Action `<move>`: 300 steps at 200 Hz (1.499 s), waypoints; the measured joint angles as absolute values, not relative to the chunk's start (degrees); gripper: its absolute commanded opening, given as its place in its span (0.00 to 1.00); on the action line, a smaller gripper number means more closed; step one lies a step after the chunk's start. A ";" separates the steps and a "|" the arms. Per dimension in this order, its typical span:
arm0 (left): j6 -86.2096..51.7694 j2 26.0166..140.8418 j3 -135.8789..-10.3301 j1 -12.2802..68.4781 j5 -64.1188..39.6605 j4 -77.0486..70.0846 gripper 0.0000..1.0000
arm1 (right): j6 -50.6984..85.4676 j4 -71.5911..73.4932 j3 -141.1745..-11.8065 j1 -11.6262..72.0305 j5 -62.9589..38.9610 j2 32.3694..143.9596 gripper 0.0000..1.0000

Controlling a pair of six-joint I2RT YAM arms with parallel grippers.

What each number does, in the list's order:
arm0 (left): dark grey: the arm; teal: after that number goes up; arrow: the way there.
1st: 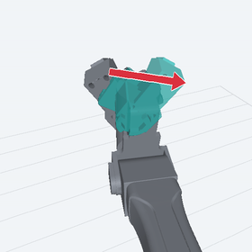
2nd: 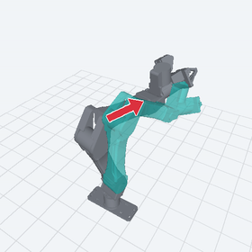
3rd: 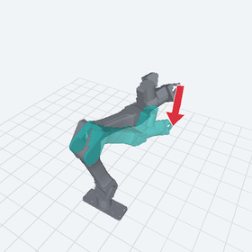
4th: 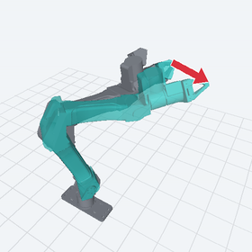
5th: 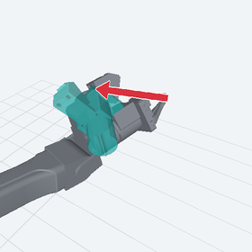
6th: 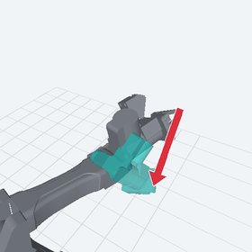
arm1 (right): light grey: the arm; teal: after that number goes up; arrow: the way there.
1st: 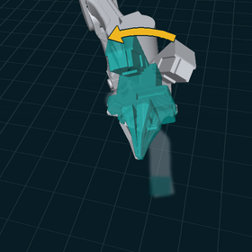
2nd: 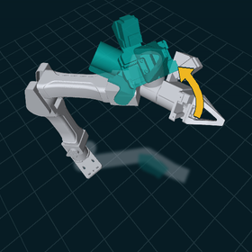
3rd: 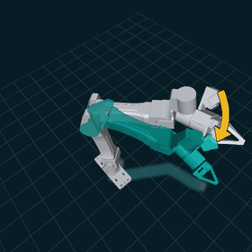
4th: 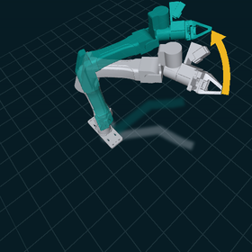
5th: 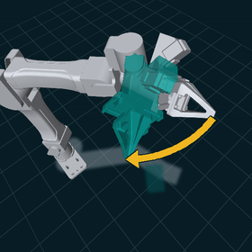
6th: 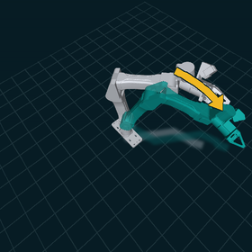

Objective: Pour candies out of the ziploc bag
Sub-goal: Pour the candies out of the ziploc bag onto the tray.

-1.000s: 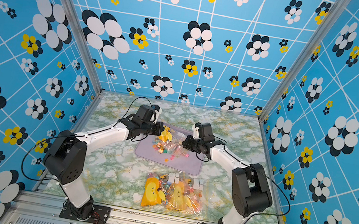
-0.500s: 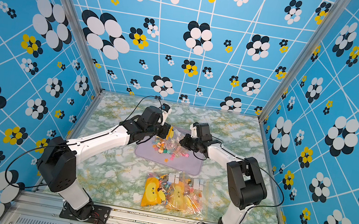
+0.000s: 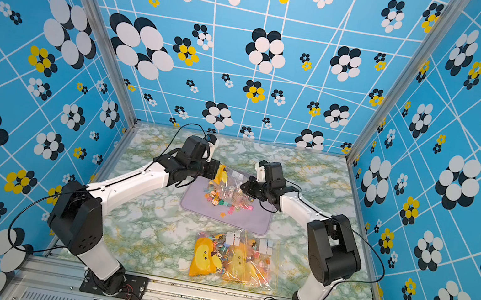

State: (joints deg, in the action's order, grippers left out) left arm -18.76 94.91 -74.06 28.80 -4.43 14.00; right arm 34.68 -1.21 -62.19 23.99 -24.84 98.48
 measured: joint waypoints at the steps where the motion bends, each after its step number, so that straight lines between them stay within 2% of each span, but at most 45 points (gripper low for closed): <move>1: -18.87 94.98 -74.04 28.71 -4.54 14.00 0.02 | 34.68 -1.23 -62.19 23.99 -24.82 98.43 0.04; 21: -20.43 96.25 -73.67 27.31 -6.15 14.68 0.22 | 34.26 -1.67 -62.37 23.99 -24.49 98.00 0.04; 59: -23.64 96.47 -70.04 26.70 -8.60 13.76 0.42 | 33.80 -3.88 -62.39 23.97 -23.86 98.00 0.04; 64: -23.75 96.47 -69.21 26.55 -9.21 13.47 0.48 | 33.67 -4.05 -62.39 23.97 -23.79 98.00 0.04; 76: -24.77 96.36 -66.63 25.87 -10.09 12.62 0.53 | 33.56 -4.32 -62.39 23.97 -23.66 98.00 0.04; 105: -27.70 96.16 -61.58 22.98 -12.38 11.16 0.58 | 33.19 -4.89 -62.41 23.97 -23.66 98.00 0.04; 149: -33.32 96.75 -61.39 19.09 -18.74 4.78 0.60 | 32.73 -5.61 -62.41 23.97 -23.68 98.00 0.04; 206: -37.15 105.34 -71.35 18.48 -26.06 2.07 0.64 | 32.10 -7.07 -63.44 23.97 -23.68 98.04 0.04; 216: -37.43 106.91 -73.01 18.48 -26.65 2.07 0.68 | 32.10 -7.14 -63.61 23.97 -23.68 98.04 0.04; 255: -37.98 110.96 -74.13 18.65 -27.66 3.18 0.66 | 32.10 -7.14 -63.77 23.99 -23.68 98.06 0.04; 273: -37.91 112.29 -74.13 18.92 -27.70 3.97 0.60 | 32.10 -7.20 -63.90 23.99 -23.68 98.08 0.04; 289: -37.93 113.01 -74.13 19.14 -27.88 4.78 0.45 | 32.12 -7.31 -64.16 23.99 -23.70 98.08 0.04; 292: -37.87 113.06 -74.13 19.18 -27.90 4.95 0.38 | 32.12 -7.31 -64.25 24.05 -23.68 98.08 0.04; 300: -37.56 113.06 -74.15 19.25 -28.18 5.10 0.27 | 32.12 -7.31 -64.36 24.14 -23.70 98.08 0.04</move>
State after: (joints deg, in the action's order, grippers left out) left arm -37.56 113.06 -74.15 19.25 -28.18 5.10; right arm 32.12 -7.31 -64.36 24.14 -23.70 98.08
